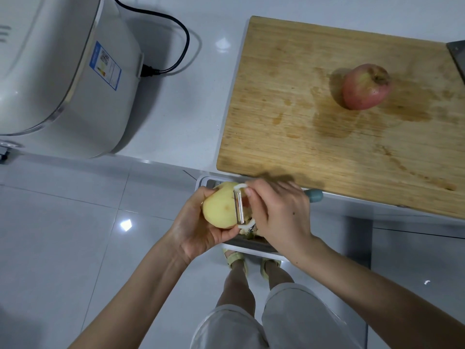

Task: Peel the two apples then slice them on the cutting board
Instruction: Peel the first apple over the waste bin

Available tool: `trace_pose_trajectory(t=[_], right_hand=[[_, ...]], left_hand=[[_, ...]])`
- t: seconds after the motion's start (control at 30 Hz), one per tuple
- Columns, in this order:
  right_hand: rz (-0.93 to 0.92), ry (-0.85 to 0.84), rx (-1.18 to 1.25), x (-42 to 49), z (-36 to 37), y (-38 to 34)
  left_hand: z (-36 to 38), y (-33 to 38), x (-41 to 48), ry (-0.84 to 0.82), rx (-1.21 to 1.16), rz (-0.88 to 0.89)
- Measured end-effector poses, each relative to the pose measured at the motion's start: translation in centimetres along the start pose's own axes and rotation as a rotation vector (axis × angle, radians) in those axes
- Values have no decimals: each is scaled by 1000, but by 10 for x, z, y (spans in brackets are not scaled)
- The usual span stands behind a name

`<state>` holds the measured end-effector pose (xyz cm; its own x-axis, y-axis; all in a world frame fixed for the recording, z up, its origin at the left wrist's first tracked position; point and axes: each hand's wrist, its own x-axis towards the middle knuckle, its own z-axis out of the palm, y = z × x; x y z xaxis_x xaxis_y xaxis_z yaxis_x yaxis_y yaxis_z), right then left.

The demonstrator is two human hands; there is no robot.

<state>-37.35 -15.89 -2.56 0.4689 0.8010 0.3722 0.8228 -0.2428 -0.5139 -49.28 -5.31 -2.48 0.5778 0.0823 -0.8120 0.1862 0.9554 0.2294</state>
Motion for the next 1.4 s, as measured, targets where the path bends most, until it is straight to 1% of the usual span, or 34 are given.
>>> trace_pose_trajectory(t=[0.17,0.27,0.4,0.47,0.53,0.57,0.6,0.67,0.7,0.73,0.77,0.83,0.87,0.9,0.97,1.03,1.07,1.1,1.13,1.23,1.27,1.33,1.4], right_hand=[[42,-50,81,-5,0,5],[73,-85,75,-11,1,18],[122,-225,-6,-24,13,31],[183,-264,-25,-30,16,35],[315,-324,-8,-28,13,37],[406,-408,29,-25,11,37],[544,-529,118,-22,10,37],[939,-768,399,-11,10,35],[1144,-858,508,-7,10,35],[1302,-938,570,-4,9,35],[1395,-1015,596,-3,8,36],[1480,-1130,664,-3,3,37],[1499,-1143,719,-4,0,37],[1504,-1121,777,-5,-3,37],[1481,-987,910,-5,-8,31],[1411,-744,1086,-3,-13,21],[1325,-615,1135,-3,-14,16],[1197,-508,1106,-5,-16,11],[1037,-432,998,-6,-17,5],[436,-278,442,-11,-13,0],[270,-236,288,-10,-12,0],[46,-173,119,-6,-9,1],[-78,-134,37,1,-8,-1]], left_hand=[[3,-4,-1,-1,-55,-63],[1,-1,-2,-27,-61,-90],[7,7,-5,-147,-12,-110],[8,10,-6,-217,-25,-120],[4,12,-7,-252,-48,-130],[2,12,-7,-252,-49,-133],[0,12,-7,-243,-43,-135],[-5,11,-7,-212,-33,-132],[-7,10,-7,-198,-35,-133],[-9,9,-7,-190,-39,-134],[-11,9,-7,-185,-39,-131],[-12,8,-8,-165,-17,-108],[-12,8,-8,-149,4,-90],[-11,8,-8,-131,24,-68],[-12,8,-9,-82,52,-35],[-15,7,-9,-53,45,-37],[-16,7,-8,-51,33,-46],[-16,6,-8,-53,26,-57],[-15,5,-9,-56,25,-66],[-9,4,-9,-30,47,-68],[-7,4,-10,-22,53,-62],[0,2,-12,-4,85,-40],[5,-1,-11,24,161,-13]])
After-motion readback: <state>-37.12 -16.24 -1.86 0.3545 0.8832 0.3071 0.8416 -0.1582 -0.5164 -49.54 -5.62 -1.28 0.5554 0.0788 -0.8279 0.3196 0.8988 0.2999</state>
